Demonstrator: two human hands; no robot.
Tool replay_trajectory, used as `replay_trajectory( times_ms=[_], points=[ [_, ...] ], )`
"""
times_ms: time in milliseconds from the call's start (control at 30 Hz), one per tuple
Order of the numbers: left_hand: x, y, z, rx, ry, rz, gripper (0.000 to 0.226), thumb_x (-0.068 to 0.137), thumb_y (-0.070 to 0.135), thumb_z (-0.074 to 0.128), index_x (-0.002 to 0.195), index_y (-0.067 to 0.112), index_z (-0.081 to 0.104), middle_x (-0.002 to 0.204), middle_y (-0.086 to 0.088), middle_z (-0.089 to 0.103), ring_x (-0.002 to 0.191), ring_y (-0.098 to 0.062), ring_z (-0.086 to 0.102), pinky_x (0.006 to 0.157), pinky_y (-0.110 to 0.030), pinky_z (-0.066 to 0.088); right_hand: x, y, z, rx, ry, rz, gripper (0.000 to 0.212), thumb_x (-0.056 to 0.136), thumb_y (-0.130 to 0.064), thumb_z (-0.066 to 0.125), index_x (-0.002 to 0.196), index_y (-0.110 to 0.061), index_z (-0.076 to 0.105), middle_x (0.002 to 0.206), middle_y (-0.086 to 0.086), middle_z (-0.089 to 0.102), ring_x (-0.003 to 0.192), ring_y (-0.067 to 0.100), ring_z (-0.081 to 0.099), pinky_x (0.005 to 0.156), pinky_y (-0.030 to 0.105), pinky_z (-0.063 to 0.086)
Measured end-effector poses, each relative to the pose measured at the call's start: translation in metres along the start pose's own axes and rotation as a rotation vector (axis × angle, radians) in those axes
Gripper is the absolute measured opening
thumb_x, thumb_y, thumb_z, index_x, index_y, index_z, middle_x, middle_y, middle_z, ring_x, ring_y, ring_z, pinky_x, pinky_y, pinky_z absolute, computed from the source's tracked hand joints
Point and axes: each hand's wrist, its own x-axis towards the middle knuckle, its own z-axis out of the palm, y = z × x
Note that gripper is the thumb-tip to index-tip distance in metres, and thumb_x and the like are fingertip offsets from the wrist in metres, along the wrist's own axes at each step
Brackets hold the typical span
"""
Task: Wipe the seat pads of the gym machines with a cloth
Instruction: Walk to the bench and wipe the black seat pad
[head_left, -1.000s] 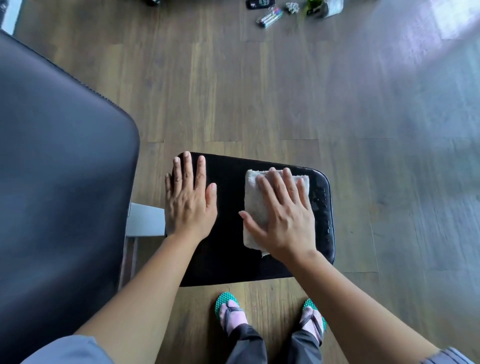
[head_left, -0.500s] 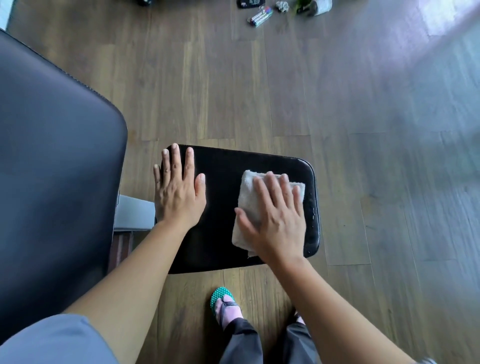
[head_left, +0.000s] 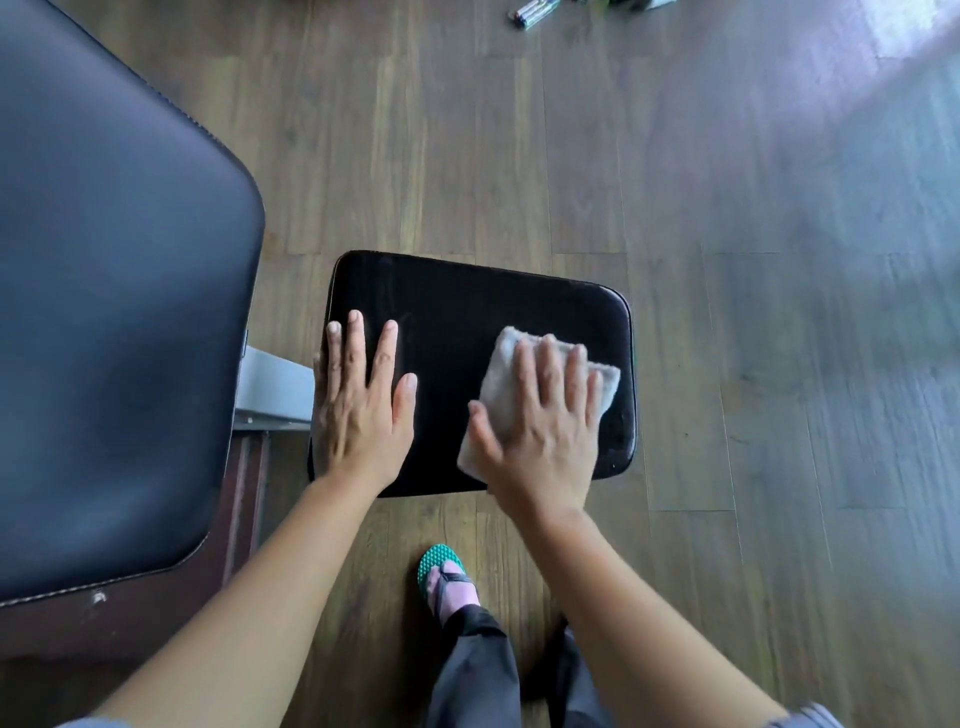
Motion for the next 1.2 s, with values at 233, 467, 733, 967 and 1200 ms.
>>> replay_trajectory(
  times_ms=[233, 467, 733, 967, 1200],
  points=[
    [-0.009, -0.001, 0.002, 0.029, 0.015, 0.001, 0.058, 0.098, 0.041, 0.025, 0.15, 0.018, 0.028, 0.159, -0.015, 0.018, 0.147, -0.035, 0.014, 0.118, -0.047, 0.014, -0.015, 0.032, -0.001, 0.066, 0.086, -0.108, 0.069, 0.085, -0.057, 0.052, 0.14, -0.015, 0.047, 0.149, 0.009, 0.04, 0.142, 0.03, 0.028, 0.117, 0.047, 0.018],
    [-0.009, 0.004, 0.002, 0.057, 0.022, -0.007, 0.056, 0.098, 0.038, 0.026, 0.15, 0.016, 0.03, 0.157, -0.018, 0.02, 0.145, -0.038, 0.016, 0.117, -0.05, 0.017, 0.021, 0.056, -0.011, 0.191, 0.142, 0.298, 0.08, 0.08, -0.063, 0.048, 0.143, -0.015, 0.038, 0.148, 0.011, 0.039, 0.138, 0.033, 0.032, 0.113, 0.046, 0.025],
    [0.002, 0.022, -0.005, 0.006, 0.018, -0.046, 0.06, 0.096, 0.041, 0.026, 0.148, 0.012, 0.032, 0.157, -0.019, 0.019, 0.146, -0.038, 0.014, 0.116, -0.054, 0.016, 0.009, 0.044, -0.008, 0.078, 0.101, 0.193, 0.093, 0.073, -0.074, 0.051, 0.145, -0.016, 0.036, 0.152, 0.011, 0.033, 0.142, 0.033, 0.022, 0.115, 0.047, 0.018],
    [0.051, 0.073, 0.0, -0.034, -0.013, 0.07, 0.065, 0.095, 0.047, 0.018, 0.15, 0.013, 0.025, 0.159, -0.018, 0.013, 0.148, -0.035, 0.005, 0.118, -0.049, 0.006, 0.083, 0.05, -0.016, 0.16, 0.068, 0.312, 0.091, 0.074, -0.072, 0.051, 0.144, -0.019, 0.029, 0.14, 0.007, 0.04, 0.123, 0.03, 0.04, 0.102, 0.04, 0.034],
    [0.065, 0.08, 0.014, 0.029, -0.051, 0.096, 0.067, 0.094, 0.051, 0.011, 0.152, 0.018, 0.019, 0.16, -0.015, 0.011, 0.148, -0.033, 0.004, 0.118, -0.047, 0.002, 0.104, 0.065, -0.021, 0.34, 0.024, 0.451, 0.075, 0.073, -0.07, 0.057, 0.135, -0.03, 0.041, 0.123, 0.001, 0.054, 0.112, 0.025, 0.051, 0.088, 0.033, 0.036]
  ],
)
